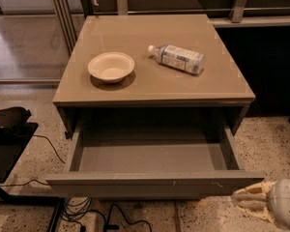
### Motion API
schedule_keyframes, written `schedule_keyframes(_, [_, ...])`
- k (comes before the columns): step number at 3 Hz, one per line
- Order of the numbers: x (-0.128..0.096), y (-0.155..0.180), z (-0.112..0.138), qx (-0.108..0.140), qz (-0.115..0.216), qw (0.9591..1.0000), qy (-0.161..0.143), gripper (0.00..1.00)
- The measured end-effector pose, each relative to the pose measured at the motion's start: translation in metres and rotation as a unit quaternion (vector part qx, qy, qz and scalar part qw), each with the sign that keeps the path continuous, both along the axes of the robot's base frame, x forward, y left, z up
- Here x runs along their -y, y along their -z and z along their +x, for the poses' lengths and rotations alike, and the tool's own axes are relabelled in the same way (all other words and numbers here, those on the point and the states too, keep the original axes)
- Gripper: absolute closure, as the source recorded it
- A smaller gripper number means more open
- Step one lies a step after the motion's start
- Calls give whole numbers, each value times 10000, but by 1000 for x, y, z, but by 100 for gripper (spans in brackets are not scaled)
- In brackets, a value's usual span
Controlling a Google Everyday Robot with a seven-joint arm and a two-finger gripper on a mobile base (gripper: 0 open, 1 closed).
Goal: Open top drawer
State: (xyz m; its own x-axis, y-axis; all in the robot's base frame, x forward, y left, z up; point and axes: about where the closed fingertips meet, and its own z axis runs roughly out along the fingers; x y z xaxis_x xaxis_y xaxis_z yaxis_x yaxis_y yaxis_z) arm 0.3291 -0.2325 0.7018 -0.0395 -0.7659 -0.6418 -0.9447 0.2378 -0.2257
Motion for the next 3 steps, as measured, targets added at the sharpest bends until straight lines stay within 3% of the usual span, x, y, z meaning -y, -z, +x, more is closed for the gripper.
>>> schedule_keyframes(2, [3,0,-4,8,-7,10000,24,58])
schedule_keyframes(3, [-10,4,17,16,-80,9999,-88,35])
